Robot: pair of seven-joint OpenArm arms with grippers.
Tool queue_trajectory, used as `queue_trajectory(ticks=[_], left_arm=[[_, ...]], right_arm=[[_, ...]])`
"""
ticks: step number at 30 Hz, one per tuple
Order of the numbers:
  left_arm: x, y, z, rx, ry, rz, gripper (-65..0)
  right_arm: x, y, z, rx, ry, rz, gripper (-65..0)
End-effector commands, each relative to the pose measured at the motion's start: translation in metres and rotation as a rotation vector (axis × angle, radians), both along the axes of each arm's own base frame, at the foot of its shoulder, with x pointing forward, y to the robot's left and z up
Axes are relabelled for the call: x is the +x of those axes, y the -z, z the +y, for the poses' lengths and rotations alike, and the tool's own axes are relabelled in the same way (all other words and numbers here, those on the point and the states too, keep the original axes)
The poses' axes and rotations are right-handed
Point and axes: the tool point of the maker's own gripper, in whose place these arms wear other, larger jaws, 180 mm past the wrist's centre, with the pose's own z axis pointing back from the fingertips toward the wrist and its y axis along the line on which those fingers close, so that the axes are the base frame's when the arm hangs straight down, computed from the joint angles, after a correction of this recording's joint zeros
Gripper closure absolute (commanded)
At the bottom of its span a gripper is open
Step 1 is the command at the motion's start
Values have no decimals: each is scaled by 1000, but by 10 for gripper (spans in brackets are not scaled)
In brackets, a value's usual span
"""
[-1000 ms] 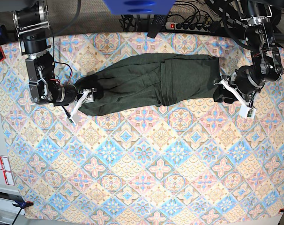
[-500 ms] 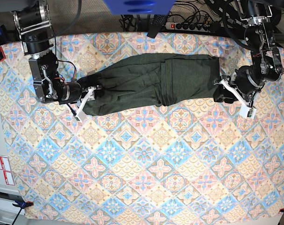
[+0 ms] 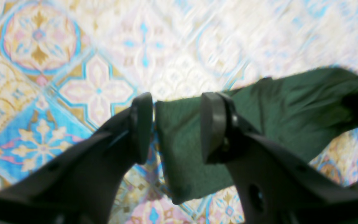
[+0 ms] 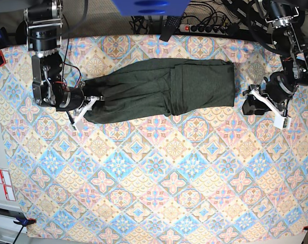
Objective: Fold the T-shirt properly
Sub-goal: 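Lift the folded end with the right gripper and lay it over the bundle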
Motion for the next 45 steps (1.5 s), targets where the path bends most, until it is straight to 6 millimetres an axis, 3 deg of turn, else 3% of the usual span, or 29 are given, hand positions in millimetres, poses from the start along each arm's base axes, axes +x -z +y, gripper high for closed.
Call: queue_trajectory(ticks=[1, 10, 18, 25, 32, 41, 45], left_arm=[[6, -16, 15, 10, -32, -53, -247], [-1, -23, 39, 25, -96, -46, -247], [-3, -26, 48, 30, -124, -55, -247], [-3, -25, 48, 32, -125, -52, -247], [-9, -19, 47, 34, -120, -30, -247], [-20, -10, 46, 33, -121, 4, -247], [-27, -6, 46, 33, -118, 22, -247]], right_arm=[[10, -16, 3, 7, -18, -58, -11], [5, -56, 25, -7, -130, -156, -11], [-6, -81, 76, 17, -305, -240, -11], [-33, -79, 120, 50, -509, -250, -11], [-35, -111, 166, 70, -798, -415, -11], [-30, -134, 206, 36, -1022, -518, -11], [-37, -153, 244, 70, -1123, -582, -11]])
